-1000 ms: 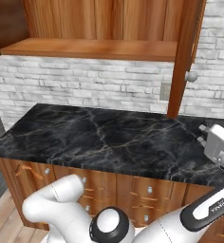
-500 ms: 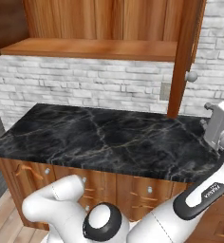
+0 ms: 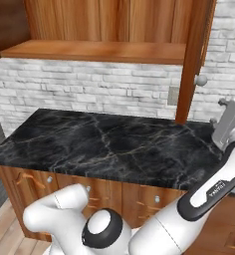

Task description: Close all open cabinet doors.

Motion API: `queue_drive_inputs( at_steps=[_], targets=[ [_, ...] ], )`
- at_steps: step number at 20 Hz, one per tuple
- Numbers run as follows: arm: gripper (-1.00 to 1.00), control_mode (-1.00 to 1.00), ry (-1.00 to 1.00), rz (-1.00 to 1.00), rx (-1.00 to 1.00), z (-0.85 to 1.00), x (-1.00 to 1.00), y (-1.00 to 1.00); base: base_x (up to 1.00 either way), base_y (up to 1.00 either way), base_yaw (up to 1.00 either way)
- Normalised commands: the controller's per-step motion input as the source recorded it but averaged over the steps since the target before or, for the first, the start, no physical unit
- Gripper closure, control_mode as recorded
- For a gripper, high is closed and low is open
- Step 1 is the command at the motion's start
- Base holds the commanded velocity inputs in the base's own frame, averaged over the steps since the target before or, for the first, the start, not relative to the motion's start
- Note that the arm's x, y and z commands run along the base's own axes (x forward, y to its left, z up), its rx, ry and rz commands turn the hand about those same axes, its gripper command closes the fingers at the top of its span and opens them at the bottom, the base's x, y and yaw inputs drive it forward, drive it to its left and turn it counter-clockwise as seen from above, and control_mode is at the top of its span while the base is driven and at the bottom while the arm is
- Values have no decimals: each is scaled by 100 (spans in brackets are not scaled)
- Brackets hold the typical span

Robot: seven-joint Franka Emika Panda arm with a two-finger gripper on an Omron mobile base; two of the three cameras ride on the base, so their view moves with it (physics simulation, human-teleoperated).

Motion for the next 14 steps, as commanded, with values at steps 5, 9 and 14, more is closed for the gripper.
queue_drive_inputs(
  at_steps=[5,9,14],
  targets=[
    [-100,-100,5,0,-1,44,15,12,0,0,0],
    [-100,-100,7,0,-7,50,13,23,0,0,0],
    [-100,-100,4,0,-26,27,0,50,0,0,0]
  ],
)
